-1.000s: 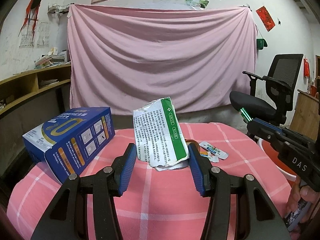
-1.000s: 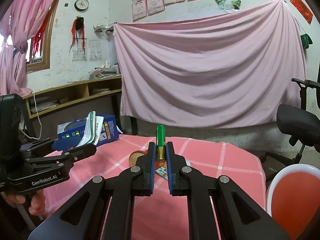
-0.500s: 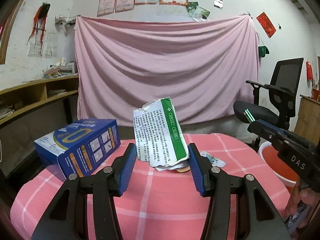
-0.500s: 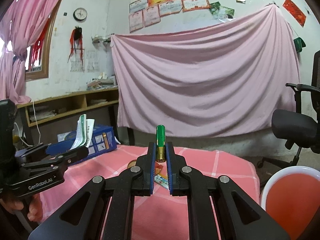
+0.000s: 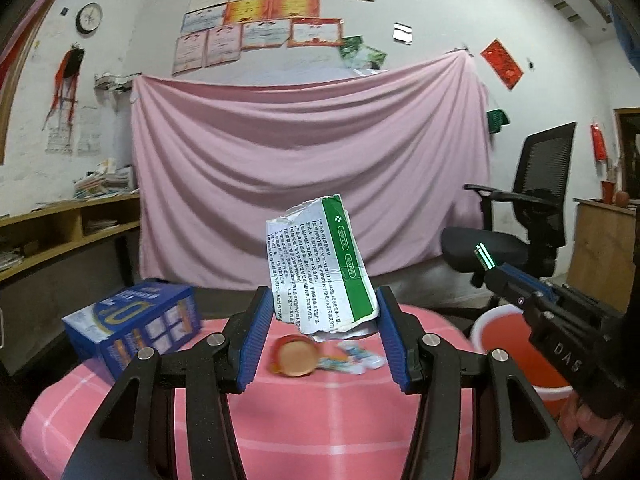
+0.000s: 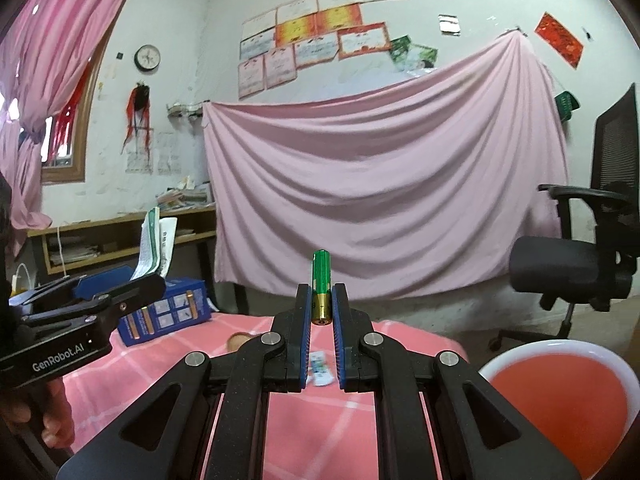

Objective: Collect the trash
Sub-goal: 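Carry the white packet and green pen over the bucket with both tools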

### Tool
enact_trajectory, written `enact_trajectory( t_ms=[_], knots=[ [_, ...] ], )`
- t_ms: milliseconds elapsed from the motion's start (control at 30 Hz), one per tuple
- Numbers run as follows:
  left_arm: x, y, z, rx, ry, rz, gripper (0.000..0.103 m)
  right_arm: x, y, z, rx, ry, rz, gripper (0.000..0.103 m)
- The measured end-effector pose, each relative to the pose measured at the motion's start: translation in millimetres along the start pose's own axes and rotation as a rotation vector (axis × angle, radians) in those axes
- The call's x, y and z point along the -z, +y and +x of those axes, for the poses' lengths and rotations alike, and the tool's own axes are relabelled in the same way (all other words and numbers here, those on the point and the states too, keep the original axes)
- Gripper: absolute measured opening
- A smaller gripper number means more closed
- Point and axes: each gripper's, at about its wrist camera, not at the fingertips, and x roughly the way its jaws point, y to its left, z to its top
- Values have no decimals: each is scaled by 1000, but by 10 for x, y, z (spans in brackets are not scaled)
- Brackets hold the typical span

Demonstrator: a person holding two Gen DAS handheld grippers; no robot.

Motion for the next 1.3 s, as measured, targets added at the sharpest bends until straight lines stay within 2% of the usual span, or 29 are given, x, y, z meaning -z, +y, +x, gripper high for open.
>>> enact_trajectory(
  t_ms=[333,633,967,1300],
  knots=[
    [-260,-820,126,141,-30,36,46,-107,-545,-380,136,-73,60,8],
    [-399,-1467,391,254,-19,62,46,-79,-995,-599,256,-72,137,8],
    [-353,-1764,659,311,28,85,46,-15,-1242,-706,332,-35,164,8],
    [-251,-1838,886,353,118,75,46,69,-1413,-643,395,64,201,8]
  ],
)
